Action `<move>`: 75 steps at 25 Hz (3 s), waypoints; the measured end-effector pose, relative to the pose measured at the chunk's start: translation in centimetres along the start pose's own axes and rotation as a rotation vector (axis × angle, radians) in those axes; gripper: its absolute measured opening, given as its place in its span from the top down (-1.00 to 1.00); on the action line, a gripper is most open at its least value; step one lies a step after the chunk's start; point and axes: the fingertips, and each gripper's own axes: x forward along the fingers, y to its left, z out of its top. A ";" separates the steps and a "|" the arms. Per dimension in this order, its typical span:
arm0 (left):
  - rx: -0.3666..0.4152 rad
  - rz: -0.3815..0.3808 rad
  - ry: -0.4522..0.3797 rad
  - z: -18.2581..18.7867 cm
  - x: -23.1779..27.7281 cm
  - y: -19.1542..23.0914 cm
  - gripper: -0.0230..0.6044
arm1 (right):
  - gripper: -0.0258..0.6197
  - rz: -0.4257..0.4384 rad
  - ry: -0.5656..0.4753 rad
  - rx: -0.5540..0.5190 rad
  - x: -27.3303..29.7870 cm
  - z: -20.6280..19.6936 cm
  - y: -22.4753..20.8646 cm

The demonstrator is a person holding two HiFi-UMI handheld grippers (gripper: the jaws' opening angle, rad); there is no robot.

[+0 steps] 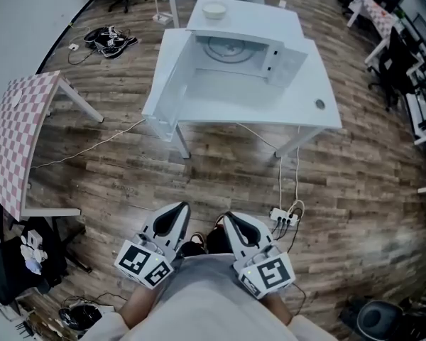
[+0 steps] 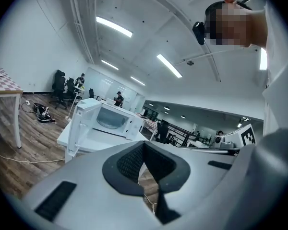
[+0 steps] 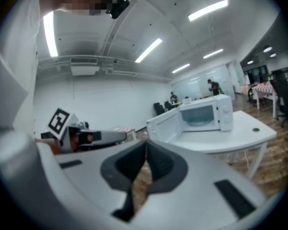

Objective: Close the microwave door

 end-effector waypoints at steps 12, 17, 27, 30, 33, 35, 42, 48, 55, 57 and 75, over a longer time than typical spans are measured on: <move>0.009 0.071 0.001 0.6 2.4 1.0 0.88 | 0.85 0.061 -0.017 0.014 1.7 1.6 -3.2; -0.001 0.085 -0.010 1.1 3.0 3.1 0.88 | 0.85 0.080 -0.032 0.049 3.4 2.5 -3.5; 0.000 0.073 -0.038 4.2 5.6 8.3 0.89 | 0.85 0.100 -0.001 -0.006 9.5 4.5 -5.4; -0.011 0.089 -0.033 4.9 6.1 10.6 0.89 | 0.85 0.111 0.011 -0.014 11.8 5.4 -6.0; -0.021 0.101 -0.033 5.8 6.8 12.6 0.88 | 0.85 0.158 0.013 -0.057 14.0 6.6 -5.9; -0.021 0.106 -0.039 6.7 7.1 13.7 0.88 | 0.85 0.201 0.010 -0.089 15.5 7.3 -5.4; -0.012 0.085 -0.075 10.1 8.2 16.6 0.88 | 0.85 0.235 0.025 -0.097 20.2 8.7 -4.7; 0.007 0.088 -0.119 12.6 7.7 20.5 0.89 | 0.85 0.228 0.024 -0.117 23.2 9.8 -4.0; 0.016 0.088 -0.088 12.3 8.1 24.5 0.89 | 0.85 0.197 0.036 -0.119 25.7 9.7 -3.6; 0.016 0.082 -0.065 11.6 8.4 25.0 0.88 | 0.85 0.191 0.044 -0.111 26.1 9.4 -3.5; -0.031 0.078 0.053 8.3 10.5 25.7 0.88 | 0.85 0.172 0.076 -0.048 26.7 8.7 -5.8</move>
